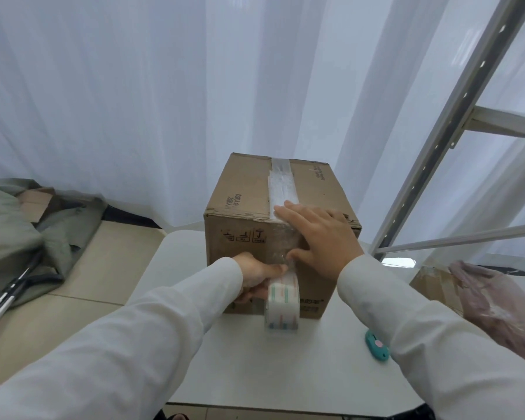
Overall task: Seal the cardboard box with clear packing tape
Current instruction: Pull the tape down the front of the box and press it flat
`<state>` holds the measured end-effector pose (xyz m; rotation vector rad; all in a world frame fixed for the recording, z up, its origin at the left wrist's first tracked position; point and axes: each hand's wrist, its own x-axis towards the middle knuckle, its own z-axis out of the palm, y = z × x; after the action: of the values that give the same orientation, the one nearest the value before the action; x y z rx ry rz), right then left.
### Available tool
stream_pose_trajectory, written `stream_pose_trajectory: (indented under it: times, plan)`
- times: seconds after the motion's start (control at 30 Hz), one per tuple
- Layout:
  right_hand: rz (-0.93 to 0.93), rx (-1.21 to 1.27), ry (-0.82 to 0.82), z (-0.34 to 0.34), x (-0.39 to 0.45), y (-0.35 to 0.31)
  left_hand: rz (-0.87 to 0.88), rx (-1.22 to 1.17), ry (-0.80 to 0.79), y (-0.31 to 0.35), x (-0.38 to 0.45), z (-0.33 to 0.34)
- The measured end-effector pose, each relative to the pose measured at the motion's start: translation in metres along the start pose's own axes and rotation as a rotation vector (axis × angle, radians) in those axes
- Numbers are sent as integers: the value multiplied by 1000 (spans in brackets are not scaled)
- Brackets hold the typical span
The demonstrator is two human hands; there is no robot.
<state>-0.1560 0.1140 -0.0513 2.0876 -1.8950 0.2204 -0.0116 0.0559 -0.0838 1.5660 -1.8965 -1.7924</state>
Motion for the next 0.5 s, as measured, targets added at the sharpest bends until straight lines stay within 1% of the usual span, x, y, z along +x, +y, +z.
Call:
stream_pose_trajectory:
  times: [0.1,0.2,0.23,0.33,0.37,0.4,0.5]
  plan:
    - [-6,-32,-27,0,0,2,-5,-8,36,-2,2,1]
    - [18,-9,52,4,-2,-5,-2,-51,56,-2,3,2]
    - [14,-6,47,3,0,-6,0,-54,54,-2,2,3]
    - [5,52,-78,-5,1,1,14,-28,53,-5,2,4]
    - [6,69,-93,-6,1,2,20,-22,54,-5,2,4]
    - [14,82,-70,-6,-1,1,24,-16,55,-6,2,4]
    - [57,86,74,3,-3,-9,52,-20,60,-5,6,4]
